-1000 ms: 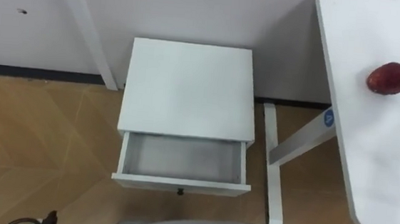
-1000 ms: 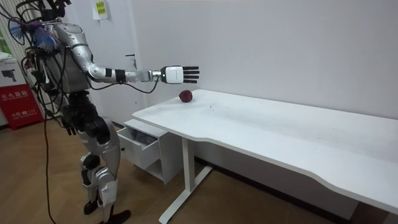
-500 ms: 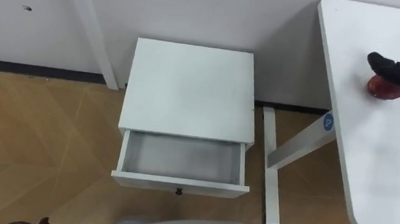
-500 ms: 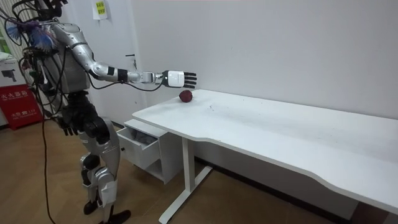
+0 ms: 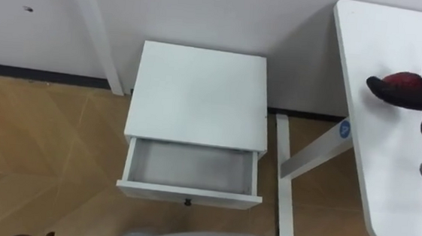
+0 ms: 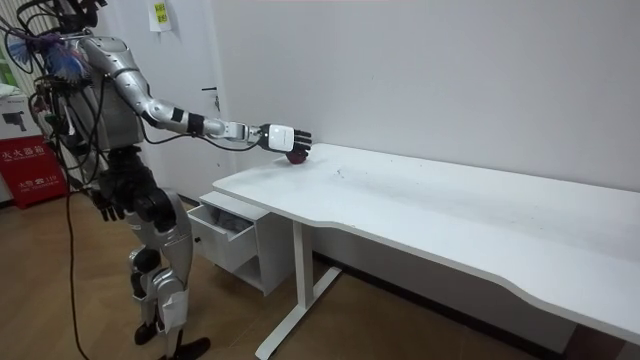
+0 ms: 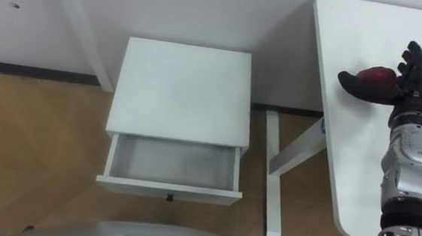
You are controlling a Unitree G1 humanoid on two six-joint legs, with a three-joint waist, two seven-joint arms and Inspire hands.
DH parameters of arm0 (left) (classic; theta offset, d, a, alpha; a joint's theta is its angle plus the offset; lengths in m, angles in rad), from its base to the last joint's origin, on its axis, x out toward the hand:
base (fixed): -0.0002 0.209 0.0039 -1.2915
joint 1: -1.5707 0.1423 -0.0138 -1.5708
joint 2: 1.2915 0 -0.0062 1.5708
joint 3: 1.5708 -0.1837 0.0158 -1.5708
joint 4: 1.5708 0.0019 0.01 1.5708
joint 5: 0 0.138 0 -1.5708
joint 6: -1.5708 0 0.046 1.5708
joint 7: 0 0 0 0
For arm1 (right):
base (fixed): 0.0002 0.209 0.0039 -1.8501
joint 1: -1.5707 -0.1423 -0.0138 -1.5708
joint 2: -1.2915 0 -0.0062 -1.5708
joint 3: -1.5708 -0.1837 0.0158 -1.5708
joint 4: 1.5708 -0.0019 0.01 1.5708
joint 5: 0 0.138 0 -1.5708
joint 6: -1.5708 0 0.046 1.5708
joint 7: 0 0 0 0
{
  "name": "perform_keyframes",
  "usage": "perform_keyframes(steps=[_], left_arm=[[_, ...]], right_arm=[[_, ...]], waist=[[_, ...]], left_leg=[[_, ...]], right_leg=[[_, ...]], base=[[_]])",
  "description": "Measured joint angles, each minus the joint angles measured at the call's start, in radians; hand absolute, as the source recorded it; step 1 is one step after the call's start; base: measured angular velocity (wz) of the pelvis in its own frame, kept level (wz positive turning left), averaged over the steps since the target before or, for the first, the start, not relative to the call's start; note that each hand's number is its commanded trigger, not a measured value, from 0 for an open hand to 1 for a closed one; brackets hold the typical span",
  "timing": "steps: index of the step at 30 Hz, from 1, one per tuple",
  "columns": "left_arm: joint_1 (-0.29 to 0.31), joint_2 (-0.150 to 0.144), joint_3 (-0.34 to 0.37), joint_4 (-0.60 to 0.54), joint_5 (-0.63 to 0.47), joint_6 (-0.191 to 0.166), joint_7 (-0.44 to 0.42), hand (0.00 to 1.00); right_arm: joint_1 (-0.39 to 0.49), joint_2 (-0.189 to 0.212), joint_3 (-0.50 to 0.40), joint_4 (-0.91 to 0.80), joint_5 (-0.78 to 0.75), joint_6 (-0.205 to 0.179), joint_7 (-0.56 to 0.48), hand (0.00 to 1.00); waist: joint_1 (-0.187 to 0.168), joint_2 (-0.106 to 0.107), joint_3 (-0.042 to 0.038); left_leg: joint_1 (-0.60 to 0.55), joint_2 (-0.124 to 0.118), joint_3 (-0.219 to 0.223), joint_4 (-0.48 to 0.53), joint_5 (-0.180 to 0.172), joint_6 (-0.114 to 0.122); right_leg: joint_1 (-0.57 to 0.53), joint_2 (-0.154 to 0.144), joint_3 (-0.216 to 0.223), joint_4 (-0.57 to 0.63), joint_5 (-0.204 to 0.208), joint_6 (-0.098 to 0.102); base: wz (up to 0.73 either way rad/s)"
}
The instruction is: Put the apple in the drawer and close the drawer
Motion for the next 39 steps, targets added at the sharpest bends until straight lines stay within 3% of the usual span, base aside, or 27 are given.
perform_keyframes(steps=[2, 11, 12, 13, 14, 21, 26, 35, 39], left_arm=[[0.0, 0.0, -0.002, 0.007, 0.0, 0.001, -0.01, 0.0], [-0.001, 0.002, 0.024, 0.011, 0.0, 0.002, -0.034, 0.0], [-0.001, 0.003, 0.024, 0.011, 0.0, 0.002, -0.034, 0.0], [-0.002, 0.005, 0.024, 0.011, 0.0, 0.002, -0.035, 0.0], [-0.003, 0.006, 0.024, 0.011, 0.0, 0.002, -0.035, 0.0], [-0.002, 0.006, 0.024, 0.014, -0.001, 0.001, -0.034, 0.0], [-0.002, 0.007, 0.023, 0.014, -0.009, 0.002, -0.034, 0.0], [-0.001, 0.007, 0.022, 0.022, -0.009, 0.001, -0.034, 0.0], [-0.006, 0.007, 0.021, 0.024, -0.005, 0.0, -0.04, 0.0]], right_arm=[[0.0, -0.003, 0.0, 0.001, 0.0, 0.0, 0.01, 0.0], [0.0, -0.036, 0.0, 0.081, -0.057, 0.006, 0.053, 0.0], [-0.001, -0.038, 0.0, 0.081, -0.07, 0.006, 0.055, 0.14], [0.0, -0.04, 0.0, 0.082, -0.09, 0.009, 0.059, 0.83], [-0.001, -0.04, 0.0, 0.083, -0.113, 0.012, 0.059, 0.99], [-0.015, -0.066, -0.002, 0.119, -0.212, 0.012, 0.054, 1.0], [-0.025, -0.077, -0.001, 0.151, -0.228, 0.013, 0.045, 1.0], [-0.032, -0.078, 0.0, 0.164, -0.231, 0.013, 0.046, 1.0], [-0.036, -0.078, 0.0, 0.163, -0.237, 0.012, 0.046, 1.0]], waist=[[-0.002, 0.005, 0.0023], [0.014, 0.011, -0.0021], [0.015, 0.011, -0.0022], [0.016, 0.01, -0.003], [0.019, 0.009, -0.004], [0.021, 0.006, -0.0121], [0.024, 0.006, -0.0126], [0.027, -0.005, -0.0025], [0.026, -0.007, -0.0025]], left_leg=[[-0.002, -0.001, -0.002, 0.001, 0.0, 0.0], [-0.001, -0.001, -0.011, 0.001, 0.0, 0.0], [-0.001, -0.001, -0.011, 0.001, 0.0, 0.0], [-0.001, -0.003, -0.012, 0.001, 0.0, 0.0], [-0.001, -0.005, -0.012, 0.0, 0.0, 0.0], [-0.001, -0.005, -0.014, 0.002, 0.0, 0.0], [0.0, -0.005, -0.014, 0.003, 0.0, 0.0], [0.002, -0.005, -0.014, -0.007, 0.001, -0.001], [0.0, -0.005, -0.014, -0.005, 0.001, -0.001]], right_leg=[[-0.001, 0.0, -0.005, 0.0, 0.0, 0.0], [0.001, -0.001, -0.016, 0.001, 0.0, 0.0], [0.001, -0.001, -0.016, 0.001, 0.0, 0.0], [0.001, -0.001, -0.016, 0.001, 0.0, 0.0], [0.0, 0.0, -0.016, 0.001, 0.0, 0.0], [0.003, 0.0, -0.019, 0.001, 0.0, 0.0], [0.005, 0.0, -0.019, 0.001, 0.0, 0.0], [0.009, 0.0, -0.02, 0.0, 0.0, 0.0], [0.003, 0.0, -0.02, 0.001, 0.0, 0.0]], base=[[0.0], [0.01], [0.0], [0.0], [0.0], [0.0], [0.0], [0.0], [0.0]])
